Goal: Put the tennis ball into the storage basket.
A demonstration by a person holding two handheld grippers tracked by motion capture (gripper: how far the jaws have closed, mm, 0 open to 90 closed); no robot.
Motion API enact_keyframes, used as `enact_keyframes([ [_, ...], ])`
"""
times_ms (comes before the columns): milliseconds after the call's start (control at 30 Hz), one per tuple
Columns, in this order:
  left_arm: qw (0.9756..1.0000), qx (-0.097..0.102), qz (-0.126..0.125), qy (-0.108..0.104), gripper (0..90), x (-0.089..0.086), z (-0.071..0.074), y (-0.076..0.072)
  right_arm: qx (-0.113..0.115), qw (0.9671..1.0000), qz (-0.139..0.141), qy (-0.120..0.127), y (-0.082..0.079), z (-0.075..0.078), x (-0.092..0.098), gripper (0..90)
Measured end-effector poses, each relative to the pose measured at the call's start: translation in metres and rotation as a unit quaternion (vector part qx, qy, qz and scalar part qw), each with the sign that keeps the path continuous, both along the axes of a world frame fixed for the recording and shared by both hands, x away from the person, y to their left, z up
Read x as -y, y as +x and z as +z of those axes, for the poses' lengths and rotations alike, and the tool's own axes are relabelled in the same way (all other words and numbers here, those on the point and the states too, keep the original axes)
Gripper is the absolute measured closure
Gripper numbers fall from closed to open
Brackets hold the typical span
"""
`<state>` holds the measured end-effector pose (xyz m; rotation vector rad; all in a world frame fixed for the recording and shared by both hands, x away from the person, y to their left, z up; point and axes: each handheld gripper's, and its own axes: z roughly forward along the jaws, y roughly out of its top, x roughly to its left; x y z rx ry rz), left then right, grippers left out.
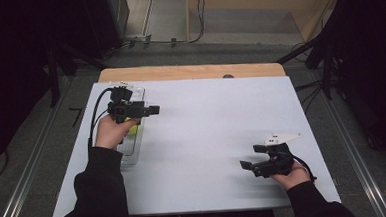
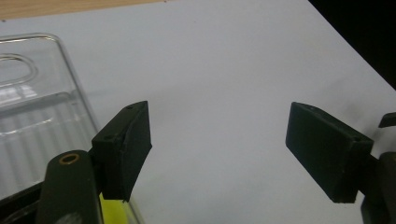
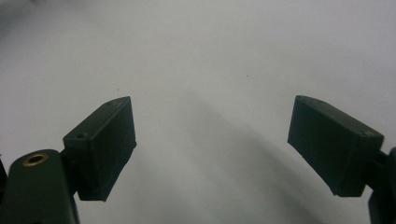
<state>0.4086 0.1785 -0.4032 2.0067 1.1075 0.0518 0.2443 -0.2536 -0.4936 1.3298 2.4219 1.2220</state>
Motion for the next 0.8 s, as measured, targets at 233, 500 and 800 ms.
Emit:
enact_keyframes([
  [233,0.9998,-0.004,-0.018,0.001,23.2,0.01,-0.002,-0.006,-0.001,1.0,-0.001,0.002,0.0,0.0,0.0,13.3],
  [500,0.9994,-0.015,-0.031,-0.006,23.2,0.014,-0.007,-0.015,0.0,1.0,-0.001,0.002,0.0,0.0,0.001,13.3],
  [800,0.9989,-0.016,-0.044,-0.004,23.2,0.015,-0.012,-0.026,0.001,1.0,-0.002,0.002,-0.001,0.0,0.001,13.3],
])
